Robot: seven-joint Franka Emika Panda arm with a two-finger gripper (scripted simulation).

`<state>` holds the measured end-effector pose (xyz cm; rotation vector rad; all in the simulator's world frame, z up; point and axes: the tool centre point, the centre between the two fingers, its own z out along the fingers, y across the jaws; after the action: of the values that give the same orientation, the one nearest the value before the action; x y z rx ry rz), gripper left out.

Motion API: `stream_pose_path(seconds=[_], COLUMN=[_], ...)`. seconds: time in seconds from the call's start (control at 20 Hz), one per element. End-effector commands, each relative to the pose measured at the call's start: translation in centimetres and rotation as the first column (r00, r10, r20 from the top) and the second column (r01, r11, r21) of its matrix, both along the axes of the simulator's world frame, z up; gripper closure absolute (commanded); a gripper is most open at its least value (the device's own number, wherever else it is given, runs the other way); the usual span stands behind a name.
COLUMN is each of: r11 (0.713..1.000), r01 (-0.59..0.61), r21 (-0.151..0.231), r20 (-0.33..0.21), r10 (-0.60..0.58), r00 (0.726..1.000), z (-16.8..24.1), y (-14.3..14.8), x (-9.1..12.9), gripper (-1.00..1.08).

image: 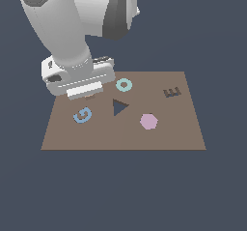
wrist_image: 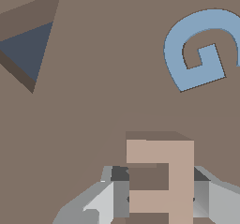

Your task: Insert a designated object into the corresponding slot on a board.

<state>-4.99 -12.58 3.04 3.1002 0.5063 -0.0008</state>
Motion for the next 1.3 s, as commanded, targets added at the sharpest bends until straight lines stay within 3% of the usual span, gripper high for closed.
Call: stream_pose_path(seconds=[0.0, 0.3, 0.55, 0.7, 0.9, 1.25], r11=[0.999, 0.971, 0.893, 0.823, 0.707, 0.454], r01=[-0.049, -0.239, -0.45, -0.569, -0.707, -0.891], r21=[0.0, 0.0, -0.001, -0.001, -0.001, -0.001], r20=[0.001, 0.001, 0.001, 0.001, 0.001, 0.0], r10=[0.049, 0.239, 0.45, 0.569, 0.707, 0.891], r00=[0.999, 0.971, 0.893, 0.823, 0.707, 0.454], z=[0.1, 0.2, 0.4, 0.5, 0.6, 0.8], y=[0.9, 4.4, 9.0, 12.1, 16.1, 23.1], x=[0.8, 3.3, 5.3, 6.0, 6.3, 4.9], gripper=[1.08, 1.08, 1.08, 1.08, 1.08, 1.08])
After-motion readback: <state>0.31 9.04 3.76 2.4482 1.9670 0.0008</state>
